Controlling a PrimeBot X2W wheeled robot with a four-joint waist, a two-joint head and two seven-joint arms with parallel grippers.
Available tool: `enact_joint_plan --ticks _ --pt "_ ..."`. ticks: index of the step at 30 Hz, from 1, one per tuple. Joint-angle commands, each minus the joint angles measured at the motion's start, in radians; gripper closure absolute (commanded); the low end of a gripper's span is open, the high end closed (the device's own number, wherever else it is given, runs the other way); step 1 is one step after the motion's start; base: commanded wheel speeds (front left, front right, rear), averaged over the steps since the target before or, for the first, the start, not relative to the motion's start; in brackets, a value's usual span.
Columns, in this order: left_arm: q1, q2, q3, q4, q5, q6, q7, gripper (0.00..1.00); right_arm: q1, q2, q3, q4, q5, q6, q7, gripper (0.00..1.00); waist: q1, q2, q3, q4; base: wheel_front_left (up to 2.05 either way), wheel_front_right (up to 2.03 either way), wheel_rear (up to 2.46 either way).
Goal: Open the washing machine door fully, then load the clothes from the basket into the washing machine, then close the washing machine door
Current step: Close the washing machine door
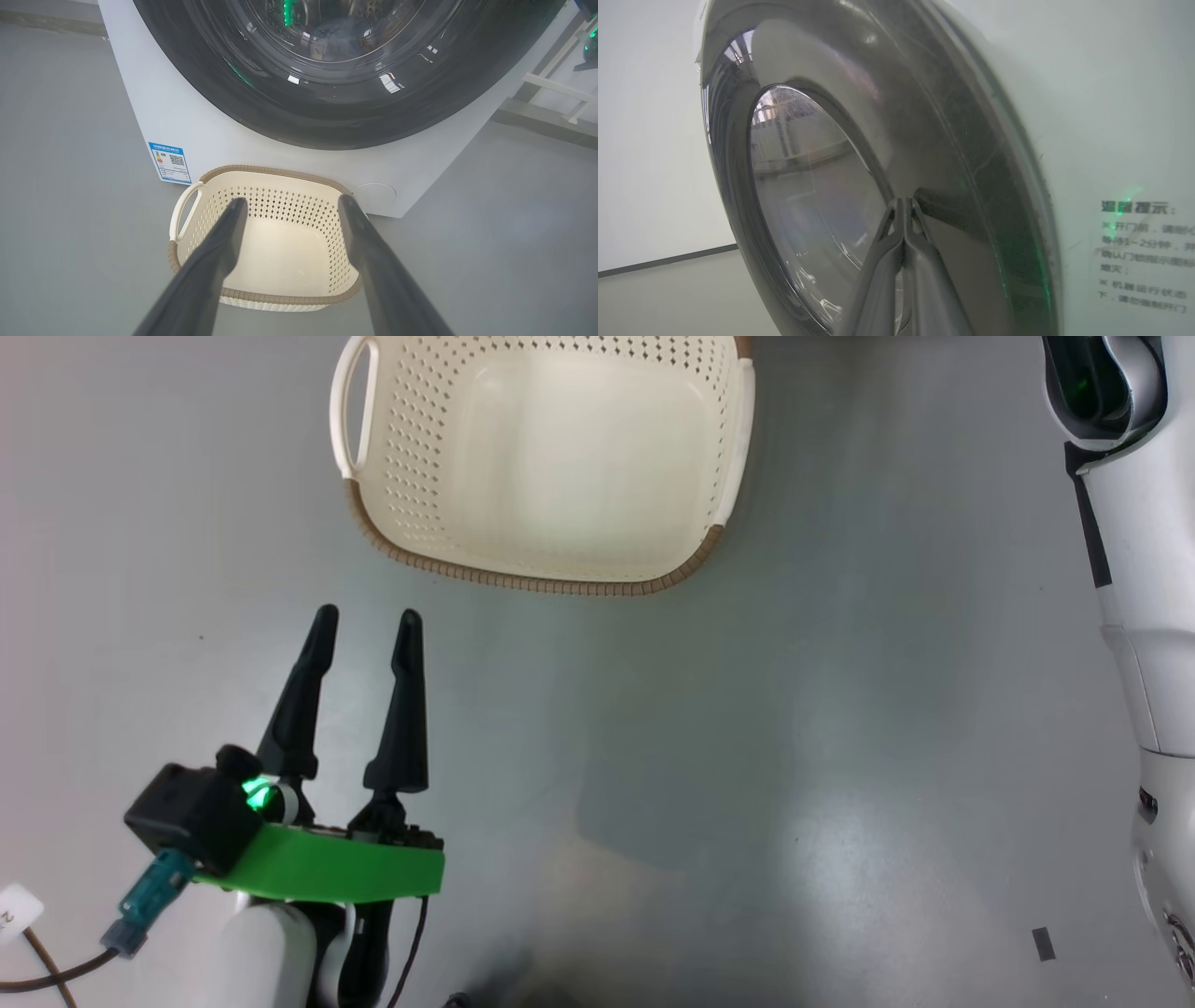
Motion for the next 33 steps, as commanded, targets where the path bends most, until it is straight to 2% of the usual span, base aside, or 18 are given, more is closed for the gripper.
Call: enact_joint_plan --ticks 1,13,21,33 --pt "0.0 0.02 0.042 -0.016 -0.002 -0.002 -0.005 0.0 0.008 0.014 -0.002 -0.023 0.016 -0.008 -0.003 1.0 -0.0001 0.0 -0.012 -0.009 0.0 0.0 0.0" --pt "0.016 0.02 0.096 -0.027 0.032 -0.013 -0.005 0.0 0.137 -0.017 0.087 -0.06 0.066 -0.008 -0.003 1.0 -0.0001 0.0 -0.088 -0.056 0.0 0.0 0.0" --pt "0.029 0.02 0.129 -0.025 0.061 -0.018 -0.005 0.0 0.233 -0.012 0.123 -0.105 0.084 -0.008 -0.003 1.0 -0.0001 0.0 -0.145 -0.098 0.0 0.0 0.0" --pt "0.078 0.02 0.2 -0.022 0.095 -0.025 -0.005 0.0 0.433 -0.009 0.135 -0.122 0.09 -0.008 -0.003 1.0 -0.0001 0.0 -0.258 -0.17 0.0 0.0 0.0"
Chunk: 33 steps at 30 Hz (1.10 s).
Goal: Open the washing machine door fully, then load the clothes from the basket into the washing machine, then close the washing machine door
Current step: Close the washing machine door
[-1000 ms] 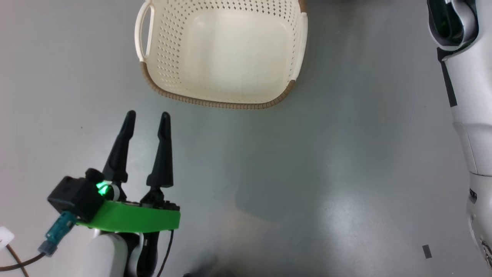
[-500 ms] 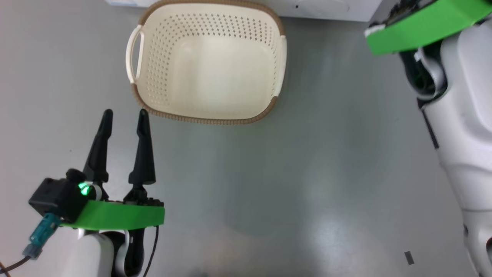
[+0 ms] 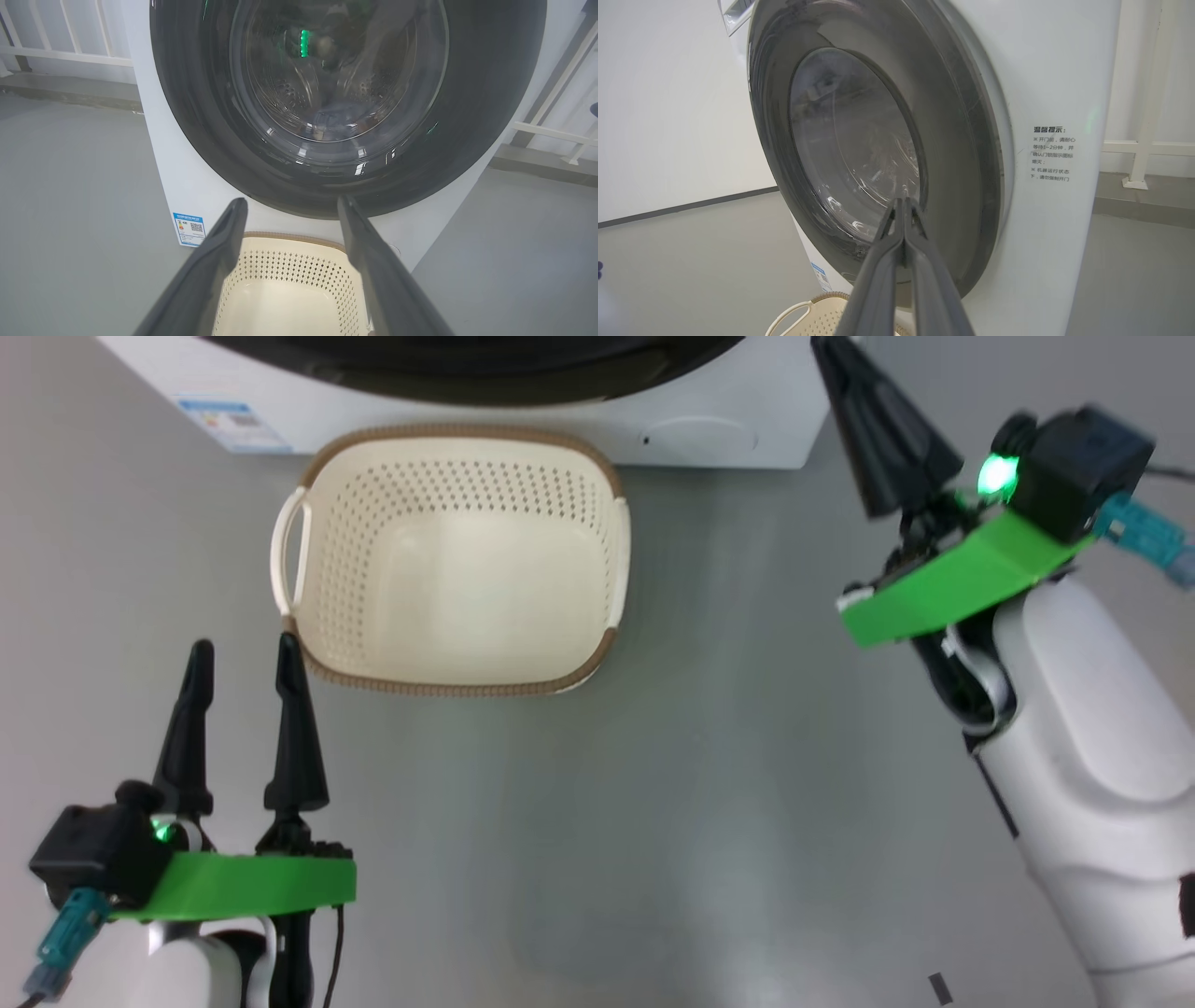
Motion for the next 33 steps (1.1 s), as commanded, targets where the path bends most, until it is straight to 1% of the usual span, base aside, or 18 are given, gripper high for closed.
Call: enact_joint_plan --ticks 1,2,3,4,5,12,20,24,29,33 --pt "0.021 0.019 0.041 -0.02 0.013 -0.004 -0.005 0.0 0.042 0.024 0.01 -0.025 0.008 -0.006 -0.003 1.0 0.0001 0.0 -0.043 -0.035 0.0 0.0 0.0" --pt "0.026 0.019 0.045 -0.019 0.016 -0.005 -0.005 0.0 0.058 0.026 0.008 -0.023 0.008 -0.006 -0.003 0.85 0.0001 0.0 -0.053 -0.04 0.0 0.0 0.0" --pt "0.031 0.019 0.05 -0.017 0.019 -0.007 -0.005 0.0 0.073 0.029 0.007 -0.021 0.009 -0.006 -0.003 0.67 0.0001 0.0 -0.063 -0.045 0.0 0.0 0.0" --pt "0.036 0.019 0.054 -0.017 0.02 -0.008 -0.005 0.0 0.088 0.031 0.004 -0.022 0.008 -0.006 -0.003 0.5 0.0001 0.0 -0.073 -0.05 0.0 0.0 0.0" --pt "0.04 0.019 0.059 -0.016 0.021 -0.008 -0.005 0.0 0.104 0.033 -0.001 -0.023 0.007 -0.006 -0.003 0.0 0.0001 0.0 -0.084 -0.054 0.0 0.0 0.0" --pt "0.083 0.019 0.091 -0.013 0.028 -0.012 -0.005 0.0 0.224 0.057 -0.036 -0.041 -0.01 -0.006 -0.003 0.0 0.0001 0.0 -0.155 -0.094 0.0 0.0 0.0" --pt "0.145 0.019 0.139 -0.008 0.034 -0.022 -0.005 0.0 0.354 0.08 -0.084 -0.07 -0.027 -0.006 -0.003 0.0 0.0001 0.0 -0.221 -0.155 0.0 0.0 0.0" --pt "0.169 0.019 0.161 -0.009 0.042 -0.022 -0.005 0.0 0.392 0.085 -0.094 -0.086 -0.039 -0.006 -0.003 0.0 0.0001 0.0 -0.244 -0.184 0.0 0.0 0.0" --pt "0.186 0.019 0.166 -0.006 0.051 -0.018 -0.005 0.0 0.427 0.09 -0.106 -0.099 -0.054 -0.006 -0.003 0.0 0.0001 0.0 -0.266 -0.203 0.0 0.0 0.0" --pt "0.205 0.019 0.167 -0.002 0.06 -0.015 -0.005 0.0 0.483 0.111 -0.145 -0.109 -0.067 -0.006 -0.003 0.0 0.0001 0.0 -0.293 -0.215 0.0 0.0 0.0"
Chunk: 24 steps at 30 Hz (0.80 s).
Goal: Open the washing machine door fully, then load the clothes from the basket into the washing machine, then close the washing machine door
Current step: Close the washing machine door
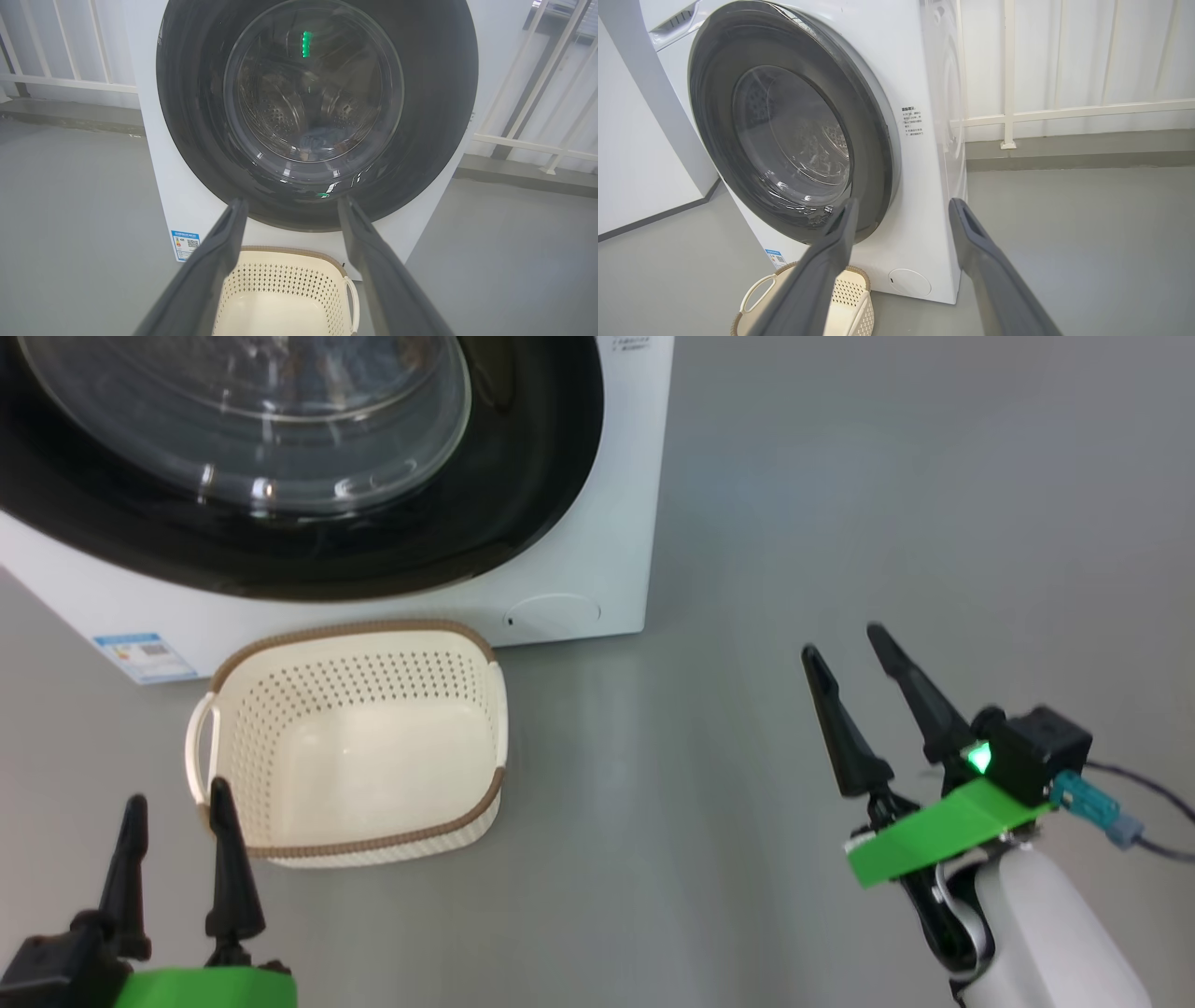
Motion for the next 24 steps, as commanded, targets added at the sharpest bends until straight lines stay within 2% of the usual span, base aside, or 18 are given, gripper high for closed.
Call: enact_joint_plan --ticks 1,12,24 --pt "0.002 0.017 0.037 -0.018 0.01 0.003 -0.005 0.0 0.018 0.012 0.011 -0.028 -0.004 -0.006 -0.004 0.0 0.0001 0.0 -0.023 -0.017 0.0 0.0 0.0" --pt "0.081 0.017 0.05 -0.017 0.029 0.032 -0.005 0.0 0.16 0.044 -0.085 -0.077 -0.078 -0.006 -0.004 0.0 0.0001 0.0 -0.081 -0.034 0.0 0.0 0.0" --pt "0.143 0.017 0.022 -0.039 0.054 0.063 -0.005 0.0 0.261 0.063 -0.158 -0.113 -0.129 -0.006 -0.004 0.0 0.0001 0.0 -0.13 -0.016 0.0 0.0 0.0"
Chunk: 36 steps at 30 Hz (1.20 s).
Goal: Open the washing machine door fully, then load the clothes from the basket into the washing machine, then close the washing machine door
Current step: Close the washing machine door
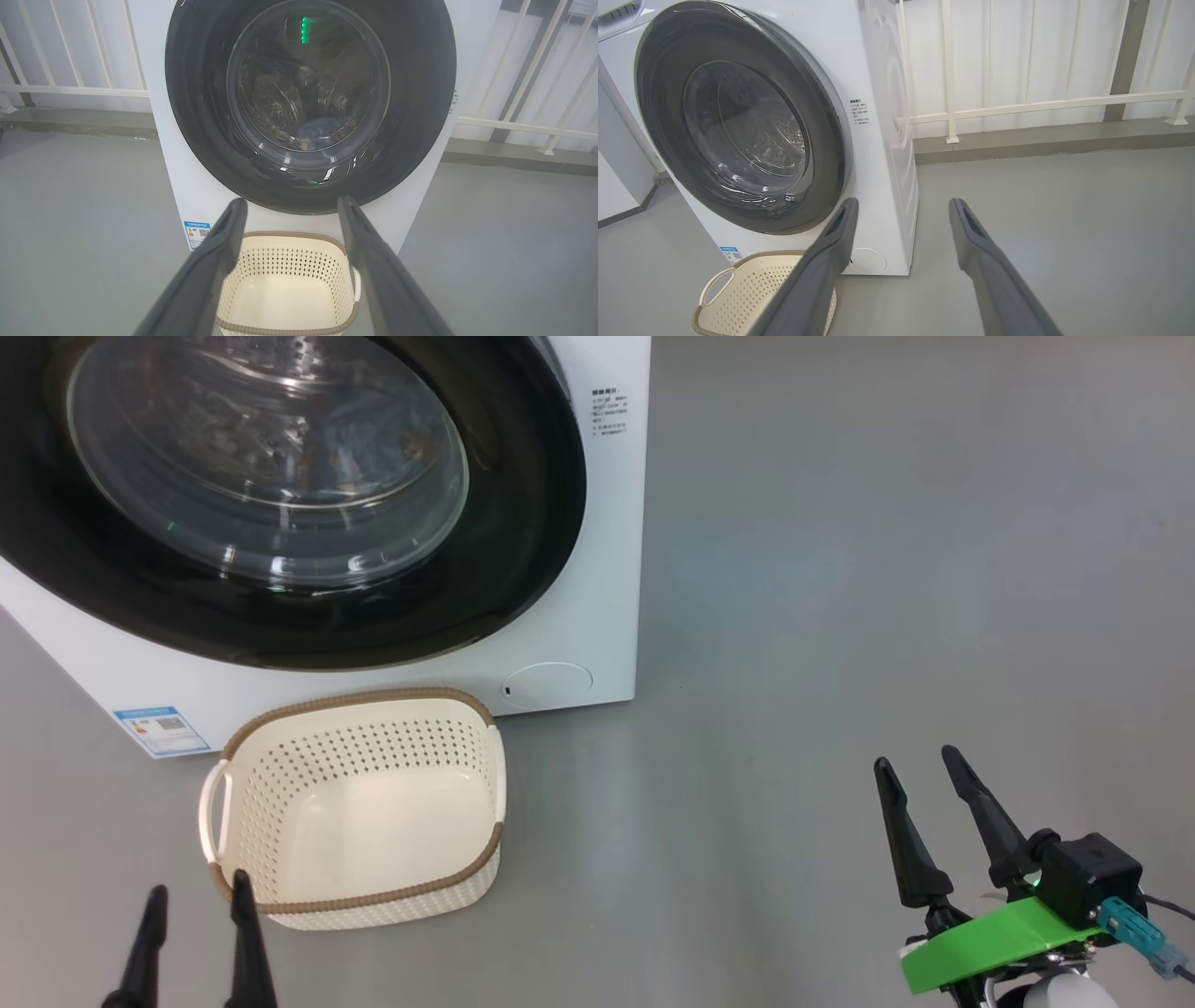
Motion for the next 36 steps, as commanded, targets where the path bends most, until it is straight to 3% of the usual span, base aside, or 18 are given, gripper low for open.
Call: enact_joint_plan --ticks 1,36 --pt "-0.006 0.011 0.022 -0.031 0.022 0.007 -0.006 0.0 0.004 0.004 0.014 -0.03 -0.008 -0.006 -0.005 0.0 0.0 -0.0001 -0.006 0.007 0.0 0.0 0.0" --pt "0.032 0.011 0.025 -0.02 0.027 -0.006 -0.006 0.0 0.048 0.034 -0.026 -0.015 -0.045 -0.006 -0.005 0.0 0.0 -0.0001 -0.051 0.057 0.0 0.0 0.0"
